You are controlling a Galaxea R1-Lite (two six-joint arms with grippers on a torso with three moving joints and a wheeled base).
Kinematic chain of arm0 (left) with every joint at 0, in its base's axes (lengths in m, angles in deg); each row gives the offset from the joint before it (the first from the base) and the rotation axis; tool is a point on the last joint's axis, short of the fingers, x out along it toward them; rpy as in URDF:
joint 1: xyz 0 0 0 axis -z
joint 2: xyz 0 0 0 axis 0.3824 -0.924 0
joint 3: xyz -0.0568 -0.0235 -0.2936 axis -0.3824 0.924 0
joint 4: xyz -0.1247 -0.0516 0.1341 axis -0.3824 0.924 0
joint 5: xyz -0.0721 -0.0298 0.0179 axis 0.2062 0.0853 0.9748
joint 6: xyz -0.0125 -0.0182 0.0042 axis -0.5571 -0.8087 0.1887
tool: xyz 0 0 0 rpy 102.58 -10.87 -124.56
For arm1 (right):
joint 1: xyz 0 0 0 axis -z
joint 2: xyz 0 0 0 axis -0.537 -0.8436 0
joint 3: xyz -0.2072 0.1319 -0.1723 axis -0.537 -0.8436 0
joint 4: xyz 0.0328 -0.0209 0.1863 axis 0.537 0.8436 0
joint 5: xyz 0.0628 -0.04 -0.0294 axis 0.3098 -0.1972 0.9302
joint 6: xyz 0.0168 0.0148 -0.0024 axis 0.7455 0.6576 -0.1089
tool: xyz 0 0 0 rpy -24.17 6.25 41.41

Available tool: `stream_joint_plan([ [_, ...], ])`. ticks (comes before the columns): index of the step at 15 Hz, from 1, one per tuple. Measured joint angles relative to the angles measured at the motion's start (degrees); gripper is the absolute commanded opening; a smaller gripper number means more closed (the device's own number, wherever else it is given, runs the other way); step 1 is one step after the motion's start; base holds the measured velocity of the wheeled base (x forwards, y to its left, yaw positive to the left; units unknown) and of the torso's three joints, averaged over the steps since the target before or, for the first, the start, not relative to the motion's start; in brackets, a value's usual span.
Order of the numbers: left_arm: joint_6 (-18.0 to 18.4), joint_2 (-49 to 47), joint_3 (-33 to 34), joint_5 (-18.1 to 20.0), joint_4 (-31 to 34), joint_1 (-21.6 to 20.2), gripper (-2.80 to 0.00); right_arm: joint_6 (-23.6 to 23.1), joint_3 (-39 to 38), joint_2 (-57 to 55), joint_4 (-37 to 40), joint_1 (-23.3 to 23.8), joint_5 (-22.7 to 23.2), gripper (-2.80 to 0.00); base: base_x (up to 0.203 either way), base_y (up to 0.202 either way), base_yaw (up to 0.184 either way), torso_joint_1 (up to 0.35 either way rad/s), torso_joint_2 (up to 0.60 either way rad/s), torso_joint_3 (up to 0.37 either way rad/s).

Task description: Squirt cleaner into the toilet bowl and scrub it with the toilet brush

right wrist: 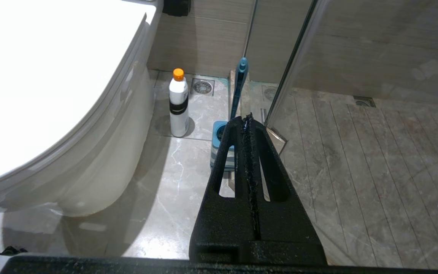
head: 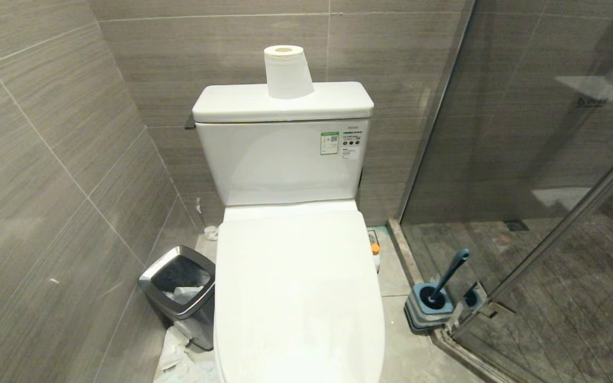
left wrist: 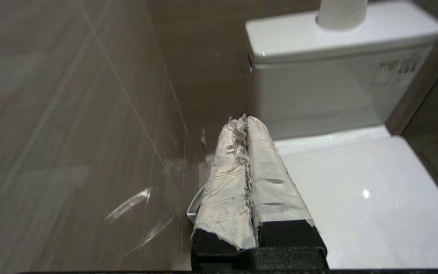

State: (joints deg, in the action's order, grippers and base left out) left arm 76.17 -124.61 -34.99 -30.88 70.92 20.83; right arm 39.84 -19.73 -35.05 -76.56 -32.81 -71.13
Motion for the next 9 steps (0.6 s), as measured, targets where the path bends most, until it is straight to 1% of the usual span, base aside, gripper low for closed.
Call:
stream_joint_plan([
  [2, -3.1, 7.6, 2.2, 0.0, -0.3, -2.1, -2.80, 0.0, 0.0, 0.0, 0.0, 0.0, 0.0, -2.80, 0.000, 0.000, 0.000, 0.000, 0.00, 0.000],
  [4, -5.9, 14.5, 5.3, 0.1, -0.2, -3.3, -2.80, 0.0, 0.0, 0.0, 0.0, 0.0, 0.0, -2.80, 0.000, 0.000, 0.000, 0.000, 0.00, 0.000],
  [6, -6.4, 20.2, 8.7, 1.2, -0.1, -3.0, -2.80, 0.0, 0.0, 0.0, 0.0, 0.0, 0.0, -2.80, 0.000, 0.000, 0.000, 0.000, 0.00, 0.000],
  [7, -6.2, 23.0, 10.6, 1.8, 0.0, -2.3, -2.80, 0.0, 0.0, 0.0, 0.0, 0.0, 0.0, -2.80, 0.000, 0.000, 0.000, 0.000, 0.00, 0.000],
  [9, -4.7, 27.4, 14.1, 2.2, 0.2, -0.7, -2.80, 0.0, 0.0, 0.0, 0.0, 0.0, 0.0, -2.80, 0.000, 0.000, 0.000, 0.000, 0.00, 0.000],
])
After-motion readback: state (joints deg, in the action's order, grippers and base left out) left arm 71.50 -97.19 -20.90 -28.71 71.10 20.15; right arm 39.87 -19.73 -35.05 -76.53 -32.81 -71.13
